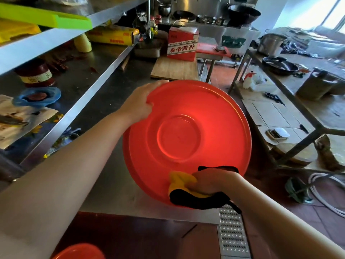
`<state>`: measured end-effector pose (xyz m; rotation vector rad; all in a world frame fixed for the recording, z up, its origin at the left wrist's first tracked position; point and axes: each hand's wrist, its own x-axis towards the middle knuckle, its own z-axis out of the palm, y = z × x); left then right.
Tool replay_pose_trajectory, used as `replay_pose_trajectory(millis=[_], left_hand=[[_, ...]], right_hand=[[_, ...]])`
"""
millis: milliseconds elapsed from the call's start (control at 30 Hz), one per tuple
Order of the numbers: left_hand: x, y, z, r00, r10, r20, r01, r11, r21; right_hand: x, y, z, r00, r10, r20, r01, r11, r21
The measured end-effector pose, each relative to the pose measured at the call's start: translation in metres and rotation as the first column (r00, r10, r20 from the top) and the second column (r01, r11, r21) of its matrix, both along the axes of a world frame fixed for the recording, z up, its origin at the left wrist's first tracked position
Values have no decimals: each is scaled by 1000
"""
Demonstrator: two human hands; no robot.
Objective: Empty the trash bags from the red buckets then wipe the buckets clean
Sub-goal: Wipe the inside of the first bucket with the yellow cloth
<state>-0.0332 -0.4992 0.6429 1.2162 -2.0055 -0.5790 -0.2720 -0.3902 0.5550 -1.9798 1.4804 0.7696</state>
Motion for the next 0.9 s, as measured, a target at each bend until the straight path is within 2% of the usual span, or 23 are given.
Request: replay_pose_trajectory(millis=[167,300,400,500,567,733,833,900], left_hand=[[10,-7,-1,999,34,35,-37,996,77],[14,-13,2,998,51,33,-55,990,128],[17,-19,2,998,60,34,-65,984,168],[19,-22,1,996,82,35,-86,981,171],[20,-23,2,995,100,31,-103,981,161],[19,-20,-2,970,151,189,-160,987,31],[22,-13,-11,956,185,227,-205,977,66],[22,-5,-19,954,204,219,-235,963,129]], right_hand=[[-5,32,32,998,64,16,-64,998,-20],[-10,45,33,978,207,-34,-210,959,-191],[-13,54,23,962,254,-101,-273,860,-432],[-17,60,3,945,276,-176,-322,689,-650],[-19,59,-6,940,287,-185,-326,590,-738],[-17,52,-13,902,387,-193,-371,461,-806],[-14,49,-14,904,407,-134,-321,434,-842],[-15,45,-12,929,368,-44,-211,427,-879]])
